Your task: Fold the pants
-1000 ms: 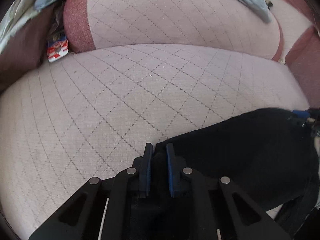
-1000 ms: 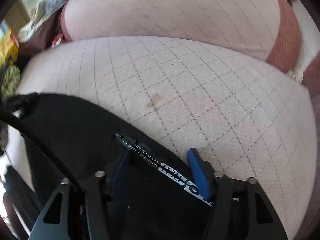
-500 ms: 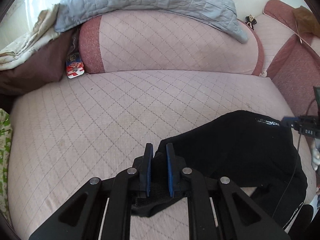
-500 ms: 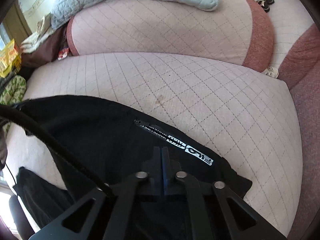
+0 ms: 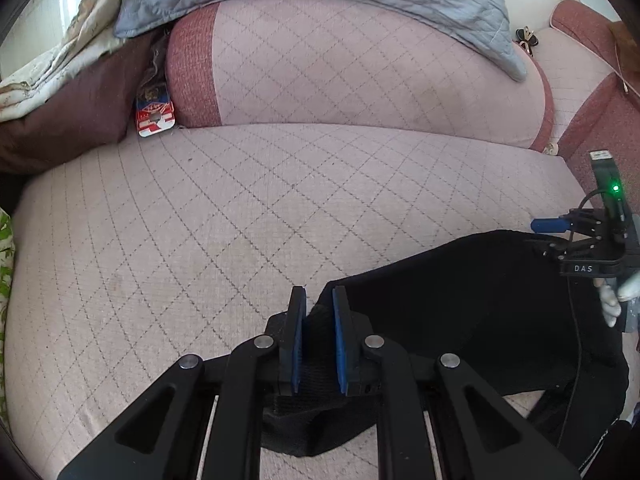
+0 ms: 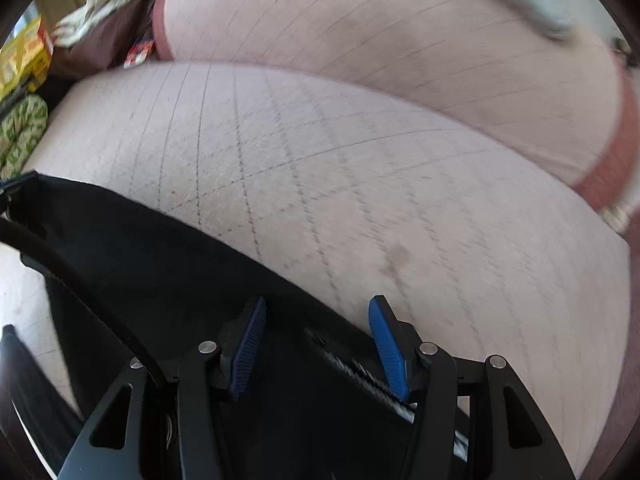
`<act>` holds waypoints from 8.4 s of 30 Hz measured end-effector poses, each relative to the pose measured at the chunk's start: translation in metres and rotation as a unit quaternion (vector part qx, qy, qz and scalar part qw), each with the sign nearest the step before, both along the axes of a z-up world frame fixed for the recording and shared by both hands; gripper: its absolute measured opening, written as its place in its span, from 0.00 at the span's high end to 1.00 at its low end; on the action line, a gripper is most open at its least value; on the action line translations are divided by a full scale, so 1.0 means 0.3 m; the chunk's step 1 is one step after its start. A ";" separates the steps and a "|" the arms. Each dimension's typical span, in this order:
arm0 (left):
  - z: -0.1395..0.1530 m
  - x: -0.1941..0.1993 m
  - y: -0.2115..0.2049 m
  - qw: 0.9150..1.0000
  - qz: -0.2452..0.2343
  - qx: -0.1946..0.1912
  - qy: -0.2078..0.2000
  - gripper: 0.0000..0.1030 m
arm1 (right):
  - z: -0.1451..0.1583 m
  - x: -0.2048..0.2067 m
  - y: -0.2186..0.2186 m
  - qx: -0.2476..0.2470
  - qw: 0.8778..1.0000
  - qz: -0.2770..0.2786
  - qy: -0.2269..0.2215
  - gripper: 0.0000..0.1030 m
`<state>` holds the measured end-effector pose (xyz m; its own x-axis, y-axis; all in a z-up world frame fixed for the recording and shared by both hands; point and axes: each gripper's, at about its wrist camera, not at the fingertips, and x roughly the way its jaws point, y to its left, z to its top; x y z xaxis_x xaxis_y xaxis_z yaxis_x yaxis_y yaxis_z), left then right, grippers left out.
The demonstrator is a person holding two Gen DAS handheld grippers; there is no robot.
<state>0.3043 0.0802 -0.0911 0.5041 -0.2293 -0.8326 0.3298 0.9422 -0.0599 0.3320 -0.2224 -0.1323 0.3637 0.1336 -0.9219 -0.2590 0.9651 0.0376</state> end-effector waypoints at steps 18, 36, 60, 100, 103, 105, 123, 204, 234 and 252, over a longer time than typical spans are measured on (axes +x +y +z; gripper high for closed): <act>0.282 -0.419 0.063 0.995 -0.024 -0.015 -0.091 0.88 | 0.350 -0.453 0.113 0.022 0.996 -0.027 -0.086 0.92; 0.032 -0.979 0.233 0.999 -0.035 0.024 -0.013 0.72 | 0.146 -1.272 0.208 0.065 0.994 -0.085 -0.022 0.99; 0.095 -1.055 0.417 0.982 0.128 -0.136 0.020 0.62 | 0.077 -1.044 -0.371 0.249 0.879 -0.402 -0.057 0.80; 0.019 -0.947 0.418 0.970 0.156 -0.183 0.046 0.55 | 0.135 -1.431 -0.481 0.135 0.881 -0.452 -0.031 0.77; -0.007 -0.947 0.440 0.965 0.167 -0.195 0.060 0.53 | 0.148 -1.446 -0.462 0.072 0.886 -0.456 -0.037 0.73; -0.023 -0.936 0.435 0.965 0.164 -0.195 0.067 0.52 | 0.194 -1.460 -0.430 0.039 0.886 -0.458 -0.057 0.70; -0.119 -0.975 0.352 0.959 0.164 -0.216 0.083 0.52 | 0.239 -0.808 0.858 0.119 0.971 0.205 0.011 0.54; -0.072 -0.869 0.095 0.987 0.081 -0.112 0.079 0.60 | 0.175 -1.088 -0.358 0.172 0.943 -0.277 -0.061 0.49; -0.185 -0.878 0.480 0.946 0.206 -0.243 0.057 0.42 | 0.094 -0.642 0.839 0.137 0.978 0.147 0.060 0.43; -0.209 -0.864 0.462 0.925 0.206 -0.312 0.062 0.89 | -0.031 -0.643 1.196 -0.030 0.975 0.206 0.079 0.77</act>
<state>0.0452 0.2189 -0.1537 0.5648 -0.4945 -0.6607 -0.0963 0.7557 -0.6478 0.1392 0.1364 -0.1417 0.1433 0.1821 -0.9728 -0.6208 0.7820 0.0550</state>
